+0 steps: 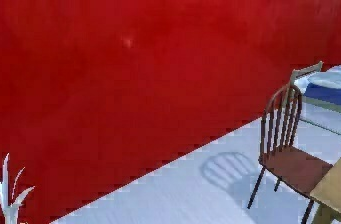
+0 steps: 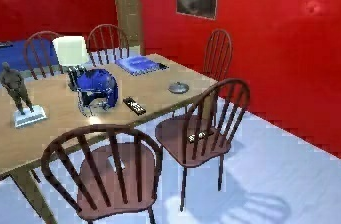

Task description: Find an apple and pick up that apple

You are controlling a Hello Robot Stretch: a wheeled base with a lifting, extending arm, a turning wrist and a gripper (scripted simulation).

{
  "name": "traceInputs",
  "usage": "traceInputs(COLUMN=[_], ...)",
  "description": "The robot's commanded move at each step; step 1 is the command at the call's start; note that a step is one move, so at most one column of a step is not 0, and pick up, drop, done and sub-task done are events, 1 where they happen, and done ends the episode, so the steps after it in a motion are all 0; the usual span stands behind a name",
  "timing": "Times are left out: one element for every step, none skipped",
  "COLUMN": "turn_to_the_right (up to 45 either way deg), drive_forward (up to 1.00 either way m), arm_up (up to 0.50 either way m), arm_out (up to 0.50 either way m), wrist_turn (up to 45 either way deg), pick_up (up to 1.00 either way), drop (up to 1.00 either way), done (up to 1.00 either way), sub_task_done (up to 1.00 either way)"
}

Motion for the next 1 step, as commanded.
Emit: traceInputs(turn_to_the_right=[0.0], drive_forward=[1.0], arm_up=[0.0], arm_out=[0.0], wrist_turn=[0.0], pick_up=[0.0], drop=[0.0], done=[0.0], sub_task_done=[0.0])
